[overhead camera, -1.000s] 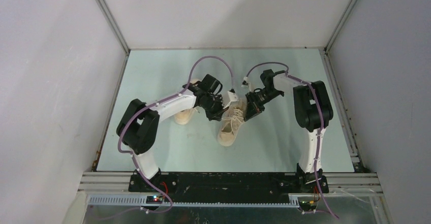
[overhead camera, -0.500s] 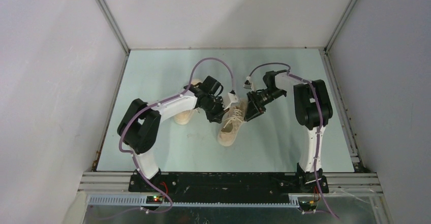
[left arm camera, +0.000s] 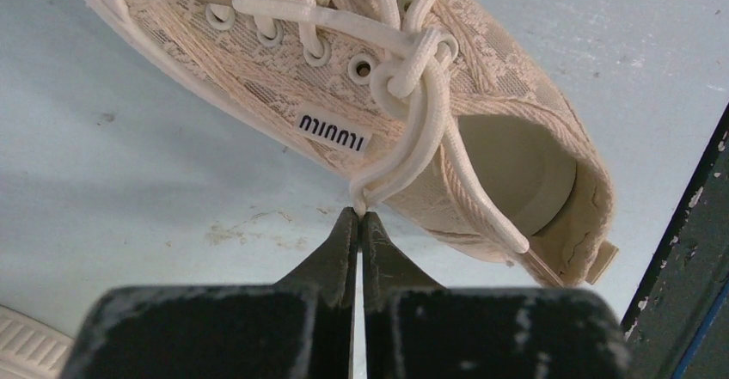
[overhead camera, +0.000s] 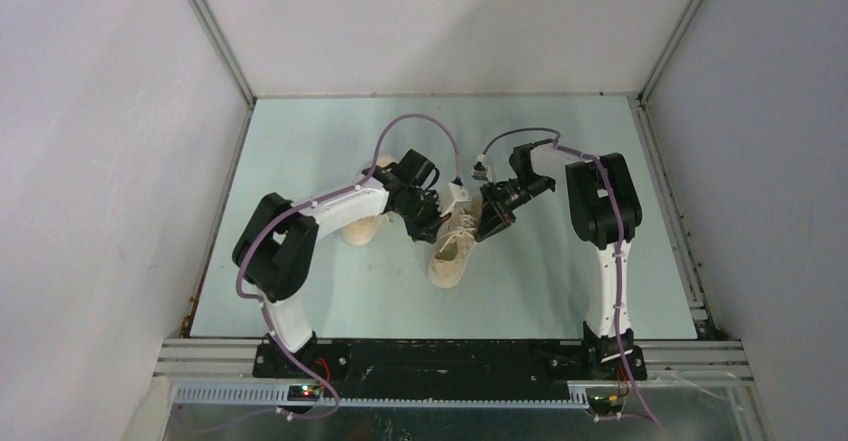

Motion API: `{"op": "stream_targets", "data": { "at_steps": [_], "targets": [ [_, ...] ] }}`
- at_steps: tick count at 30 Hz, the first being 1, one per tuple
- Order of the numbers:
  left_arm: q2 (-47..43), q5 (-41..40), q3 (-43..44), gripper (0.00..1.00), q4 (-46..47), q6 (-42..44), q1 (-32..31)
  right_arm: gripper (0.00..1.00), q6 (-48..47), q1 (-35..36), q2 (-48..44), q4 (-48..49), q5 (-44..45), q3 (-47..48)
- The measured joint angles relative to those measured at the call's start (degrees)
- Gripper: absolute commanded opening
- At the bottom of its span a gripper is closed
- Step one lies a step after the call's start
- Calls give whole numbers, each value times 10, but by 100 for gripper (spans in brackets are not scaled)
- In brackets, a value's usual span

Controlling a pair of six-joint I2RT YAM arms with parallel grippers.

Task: Tie the shoes
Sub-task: Adjust the shoe at the center of the board, then tie the shoelace on the shoe.

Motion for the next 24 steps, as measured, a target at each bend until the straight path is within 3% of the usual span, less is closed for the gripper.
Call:
{"op": "stream_targets", "data": {
  "at_steps": [6,13,24],
  "targets": [
    [1,-42,0,0,2,-12,1,0,-37,-7,0,-38,-11,7],
    [14,-132,16,0,-9,-75,11,0,-81,-20,-34,-70,44,-45],
    [38,-193,19,0,-24,-144,14,0,-66,-29,-42,-40,70,-50]
  ]
}}
